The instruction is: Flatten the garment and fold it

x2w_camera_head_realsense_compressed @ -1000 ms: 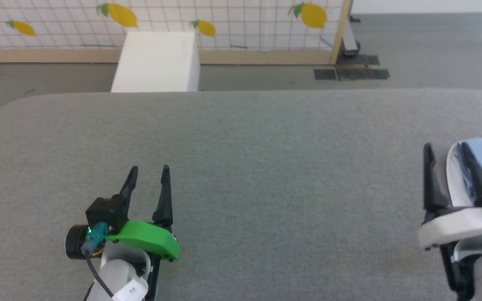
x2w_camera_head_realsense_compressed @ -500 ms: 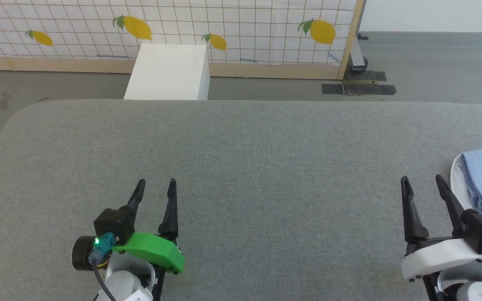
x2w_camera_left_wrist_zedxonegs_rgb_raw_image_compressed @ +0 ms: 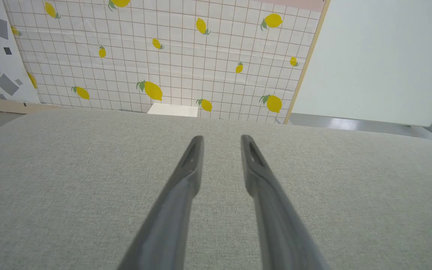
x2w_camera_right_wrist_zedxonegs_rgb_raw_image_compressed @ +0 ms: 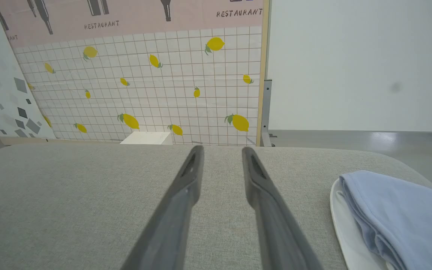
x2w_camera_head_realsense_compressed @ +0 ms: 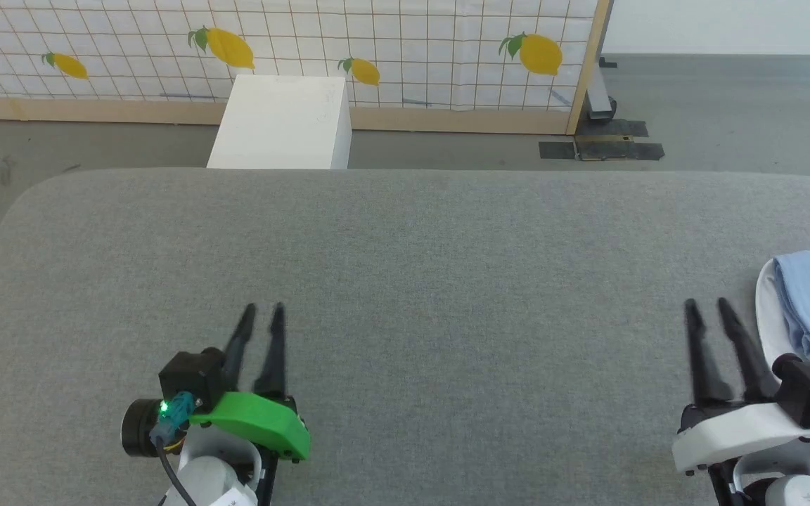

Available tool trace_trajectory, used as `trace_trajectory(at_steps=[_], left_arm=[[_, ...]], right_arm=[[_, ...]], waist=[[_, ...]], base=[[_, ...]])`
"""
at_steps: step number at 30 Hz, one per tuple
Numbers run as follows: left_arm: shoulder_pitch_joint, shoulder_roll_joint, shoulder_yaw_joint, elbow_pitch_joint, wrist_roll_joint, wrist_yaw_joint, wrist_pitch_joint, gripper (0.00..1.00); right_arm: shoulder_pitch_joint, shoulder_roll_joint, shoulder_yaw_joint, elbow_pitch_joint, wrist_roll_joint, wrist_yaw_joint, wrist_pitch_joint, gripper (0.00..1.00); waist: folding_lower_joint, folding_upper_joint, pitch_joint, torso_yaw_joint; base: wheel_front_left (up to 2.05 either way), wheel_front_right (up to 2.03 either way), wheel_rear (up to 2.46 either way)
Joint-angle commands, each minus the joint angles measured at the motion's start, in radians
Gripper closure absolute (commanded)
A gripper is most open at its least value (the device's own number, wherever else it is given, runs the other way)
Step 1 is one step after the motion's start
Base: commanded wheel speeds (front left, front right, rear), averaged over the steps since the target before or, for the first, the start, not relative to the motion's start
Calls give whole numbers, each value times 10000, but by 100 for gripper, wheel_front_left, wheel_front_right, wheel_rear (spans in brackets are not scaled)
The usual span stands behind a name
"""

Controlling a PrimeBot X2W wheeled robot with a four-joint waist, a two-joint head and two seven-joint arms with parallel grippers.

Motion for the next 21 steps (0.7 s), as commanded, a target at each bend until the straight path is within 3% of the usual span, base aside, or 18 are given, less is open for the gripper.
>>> trace_trajectory(at_steps=[1,21], left_arm=[[3,0,0,-5,4,1,4,100],[167,-8,129,-343,246,75,297,100]], right_arm=[[0,0,0,-1,-2,0,3,100],[-2,3,113,-62,-120,-2,174,100]], waist=[[1,0,-1,-1],[1,0,-32,-70]], base=[[0,0,0],[0,0,0]])
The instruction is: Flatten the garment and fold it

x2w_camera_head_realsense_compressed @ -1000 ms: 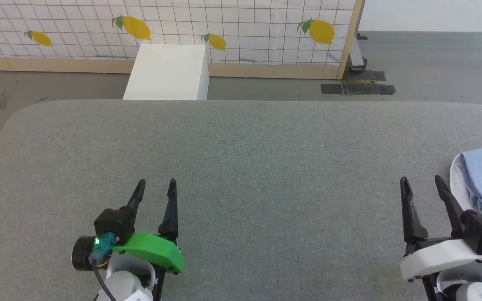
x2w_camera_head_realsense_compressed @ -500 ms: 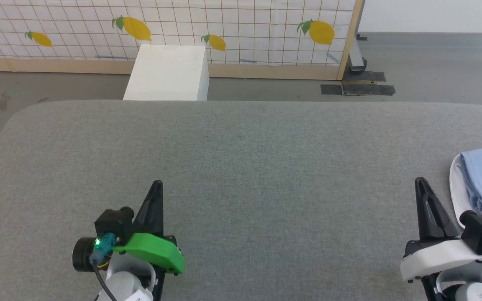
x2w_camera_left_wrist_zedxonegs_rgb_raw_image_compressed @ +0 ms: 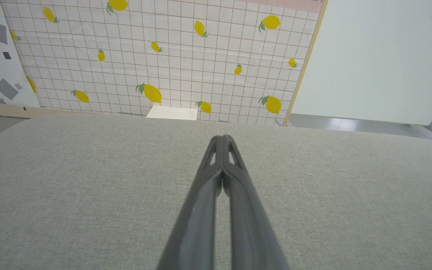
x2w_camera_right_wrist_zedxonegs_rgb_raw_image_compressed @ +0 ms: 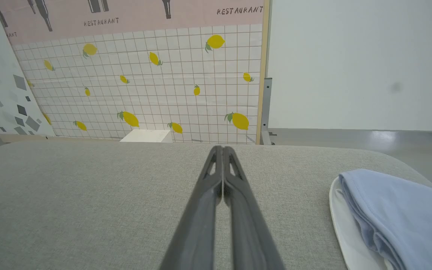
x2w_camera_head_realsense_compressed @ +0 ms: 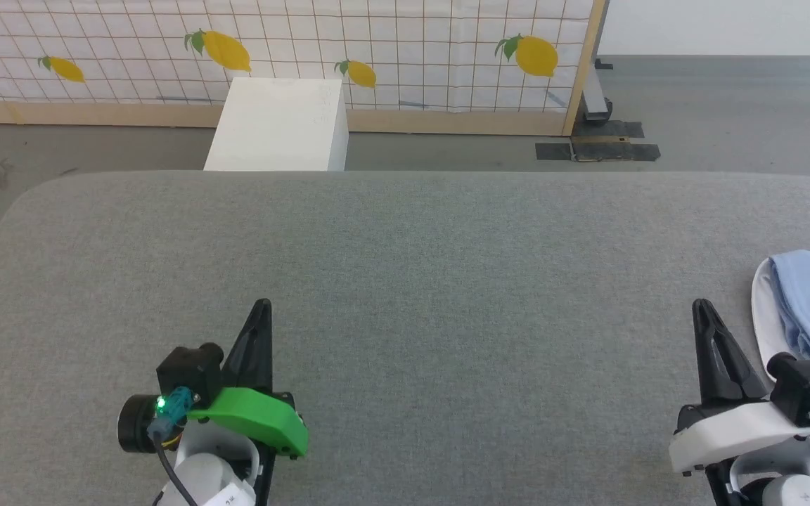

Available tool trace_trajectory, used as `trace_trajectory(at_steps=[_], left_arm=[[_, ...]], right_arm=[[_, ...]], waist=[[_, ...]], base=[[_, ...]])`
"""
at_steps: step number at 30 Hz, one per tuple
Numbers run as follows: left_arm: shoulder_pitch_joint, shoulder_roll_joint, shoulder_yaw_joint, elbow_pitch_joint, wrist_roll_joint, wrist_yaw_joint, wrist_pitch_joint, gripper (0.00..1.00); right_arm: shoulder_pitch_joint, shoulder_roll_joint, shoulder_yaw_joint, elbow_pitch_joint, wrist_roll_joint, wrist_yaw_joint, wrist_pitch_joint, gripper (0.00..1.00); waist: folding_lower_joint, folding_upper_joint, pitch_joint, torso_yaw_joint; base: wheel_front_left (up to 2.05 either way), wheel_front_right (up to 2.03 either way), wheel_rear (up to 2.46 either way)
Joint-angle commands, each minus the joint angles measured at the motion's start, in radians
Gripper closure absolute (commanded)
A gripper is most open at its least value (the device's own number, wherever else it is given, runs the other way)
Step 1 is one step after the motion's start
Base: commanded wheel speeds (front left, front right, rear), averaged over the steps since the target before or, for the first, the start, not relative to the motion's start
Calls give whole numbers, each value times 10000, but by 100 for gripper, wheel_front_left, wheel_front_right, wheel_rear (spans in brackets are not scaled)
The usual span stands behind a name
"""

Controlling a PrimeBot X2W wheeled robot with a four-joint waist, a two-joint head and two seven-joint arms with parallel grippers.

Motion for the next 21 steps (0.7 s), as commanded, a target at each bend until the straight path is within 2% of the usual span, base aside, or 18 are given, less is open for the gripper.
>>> trace_trajectory(at_steps=[1,21], left_arm=[[165,-9,64,-110,161,69,57,100],[393,-20,236,-576,495,165,460,100]], right_arm=[[-2,3,51,-53,-86,-2,51,100],[-5,7,207,-137,-241,-5,286,100]], waist=[[1,0,-3,-6],[1,0,-41,-95]], base=[[0,0,0],[0,0,0]])
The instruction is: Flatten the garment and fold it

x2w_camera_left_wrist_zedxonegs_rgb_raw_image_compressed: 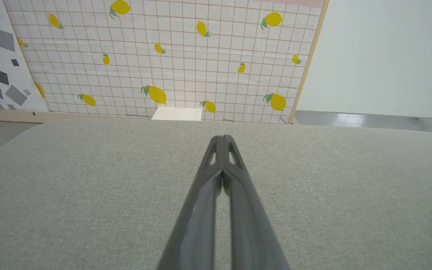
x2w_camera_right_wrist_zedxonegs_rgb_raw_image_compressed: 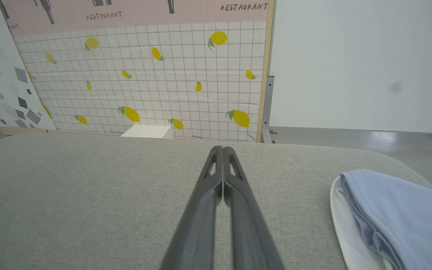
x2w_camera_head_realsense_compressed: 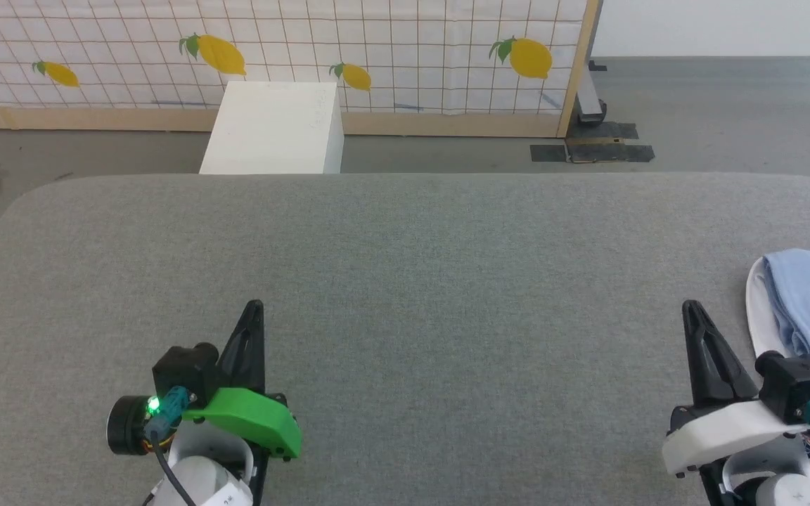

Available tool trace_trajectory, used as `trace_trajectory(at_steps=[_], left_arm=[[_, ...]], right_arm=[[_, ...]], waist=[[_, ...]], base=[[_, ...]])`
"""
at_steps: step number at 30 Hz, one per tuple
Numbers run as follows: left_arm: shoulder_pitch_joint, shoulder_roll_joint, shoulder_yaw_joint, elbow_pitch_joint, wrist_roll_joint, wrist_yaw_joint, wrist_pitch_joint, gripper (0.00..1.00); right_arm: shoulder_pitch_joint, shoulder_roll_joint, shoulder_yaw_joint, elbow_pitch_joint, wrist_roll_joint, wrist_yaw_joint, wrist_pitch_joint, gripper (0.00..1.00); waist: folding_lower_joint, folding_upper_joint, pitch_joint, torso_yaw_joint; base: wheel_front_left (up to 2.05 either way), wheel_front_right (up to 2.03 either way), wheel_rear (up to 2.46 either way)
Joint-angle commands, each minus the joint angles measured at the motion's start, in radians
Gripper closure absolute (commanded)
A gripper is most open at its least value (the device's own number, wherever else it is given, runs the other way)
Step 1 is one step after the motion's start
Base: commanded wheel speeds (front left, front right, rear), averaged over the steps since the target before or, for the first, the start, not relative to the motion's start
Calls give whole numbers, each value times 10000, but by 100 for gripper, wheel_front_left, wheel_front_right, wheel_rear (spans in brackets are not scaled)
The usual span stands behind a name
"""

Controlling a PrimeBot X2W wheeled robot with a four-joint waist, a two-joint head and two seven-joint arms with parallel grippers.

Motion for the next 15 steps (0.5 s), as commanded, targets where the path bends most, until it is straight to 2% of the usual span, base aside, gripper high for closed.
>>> trace_trajectory(at_steps=[1,15], left_arm=[[189,-20,30,-92,82,72,47,100],[351,-28,153,-422,319,140,334,100]], right_arm=[[-5,7,33,-80,-75,-5,66,100],[-7,10,144,-139,-185,-7,233,100]], waist=[[0,-1,-3,-7],[0,-1,-31,-70]], base=[[0,0,0],[0,0,0]])
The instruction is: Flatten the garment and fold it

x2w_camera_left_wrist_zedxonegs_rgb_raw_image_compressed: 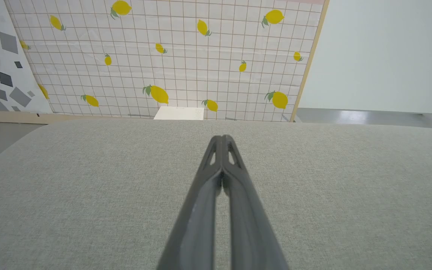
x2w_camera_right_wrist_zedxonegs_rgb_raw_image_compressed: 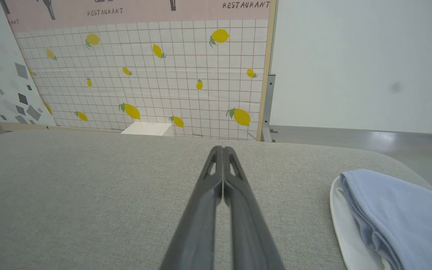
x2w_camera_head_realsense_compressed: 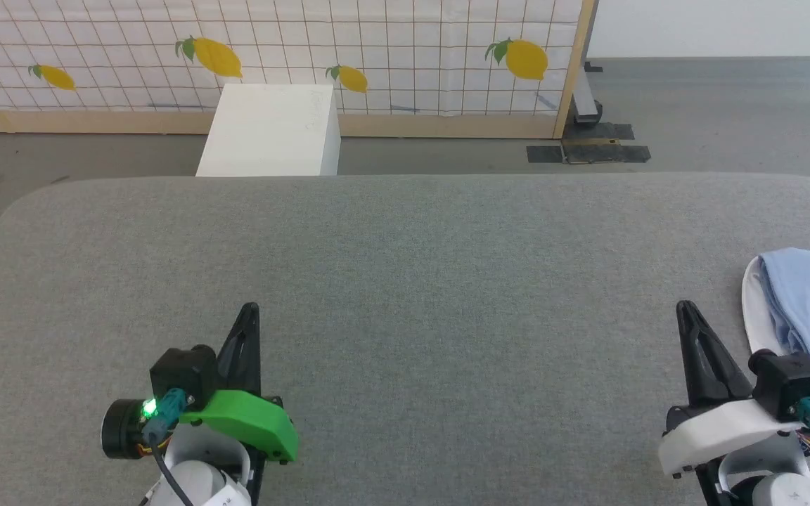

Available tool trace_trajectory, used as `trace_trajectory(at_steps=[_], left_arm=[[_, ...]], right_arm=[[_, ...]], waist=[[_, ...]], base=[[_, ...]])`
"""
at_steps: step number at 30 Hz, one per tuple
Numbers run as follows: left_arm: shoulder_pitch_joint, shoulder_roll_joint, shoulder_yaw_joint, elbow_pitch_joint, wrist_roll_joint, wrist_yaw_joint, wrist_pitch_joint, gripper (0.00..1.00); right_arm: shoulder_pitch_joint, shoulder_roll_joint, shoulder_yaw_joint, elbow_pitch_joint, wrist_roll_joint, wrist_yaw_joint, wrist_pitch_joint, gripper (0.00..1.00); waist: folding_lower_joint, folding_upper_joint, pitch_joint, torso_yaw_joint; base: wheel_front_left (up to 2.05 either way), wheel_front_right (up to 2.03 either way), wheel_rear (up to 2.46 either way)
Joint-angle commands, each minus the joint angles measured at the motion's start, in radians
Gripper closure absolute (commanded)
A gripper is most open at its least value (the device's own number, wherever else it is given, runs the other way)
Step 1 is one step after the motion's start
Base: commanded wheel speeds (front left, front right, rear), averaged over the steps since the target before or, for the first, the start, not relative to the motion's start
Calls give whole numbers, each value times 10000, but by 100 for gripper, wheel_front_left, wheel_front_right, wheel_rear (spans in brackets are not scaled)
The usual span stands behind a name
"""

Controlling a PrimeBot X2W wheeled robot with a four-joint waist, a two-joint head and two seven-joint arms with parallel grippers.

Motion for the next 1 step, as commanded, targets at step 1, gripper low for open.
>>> trace_trajectory(at_steps=[1], left_arm=[[178,-29,66,-90,150,58,72,100]], right_arm=[[-6,10,44,-68,-81,-7,69,100]], waist=[[0,-1,-3,-6]], base=[[0,0,0]])
